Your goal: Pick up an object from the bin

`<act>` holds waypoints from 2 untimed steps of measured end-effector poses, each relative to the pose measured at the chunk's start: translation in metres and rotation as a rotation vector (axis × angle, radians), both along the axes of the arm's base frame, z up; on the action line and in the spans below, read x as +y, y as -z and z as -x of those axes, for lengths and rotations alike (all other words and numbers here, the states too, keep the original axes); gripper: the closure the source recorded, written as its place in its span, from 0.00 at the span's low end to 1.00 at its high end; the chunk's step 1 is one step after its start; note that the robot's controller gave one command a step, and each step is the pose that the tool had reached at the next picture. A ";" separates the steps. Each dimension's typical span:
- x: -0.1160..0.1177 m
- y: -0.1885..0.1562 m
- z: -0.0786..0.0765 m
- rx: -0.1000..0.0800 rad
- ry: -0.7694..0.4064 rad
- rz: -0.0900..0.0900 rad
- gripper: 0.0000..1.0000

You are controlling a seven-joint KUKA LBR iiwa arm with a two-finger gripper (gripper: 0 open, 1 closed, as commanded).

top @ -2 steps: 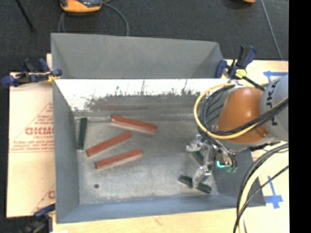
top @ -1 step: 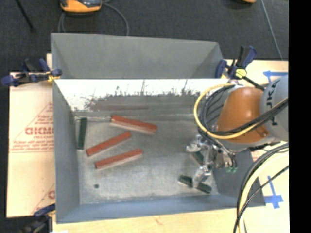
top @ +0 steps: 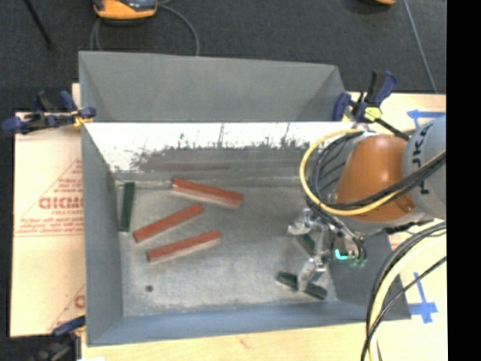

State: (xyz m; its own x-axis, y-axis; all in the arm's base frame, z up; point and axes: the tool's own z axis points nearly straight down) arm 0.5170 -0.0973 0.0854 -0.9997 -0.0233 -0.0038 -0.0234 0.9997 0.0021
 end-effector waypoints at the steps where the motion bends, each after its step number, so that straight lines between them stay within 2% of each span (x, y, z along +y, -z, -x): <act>1: 0.000 0.000 0.000 0.001 0.000 0.000 1.00; 2: 0.000 0.000 0.000 0.001 0.000 0.000 1.00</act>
Offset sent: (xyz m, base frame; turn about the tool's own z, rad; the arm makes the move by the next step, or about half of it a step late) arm 0.0000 0.0000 0.0000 0.0000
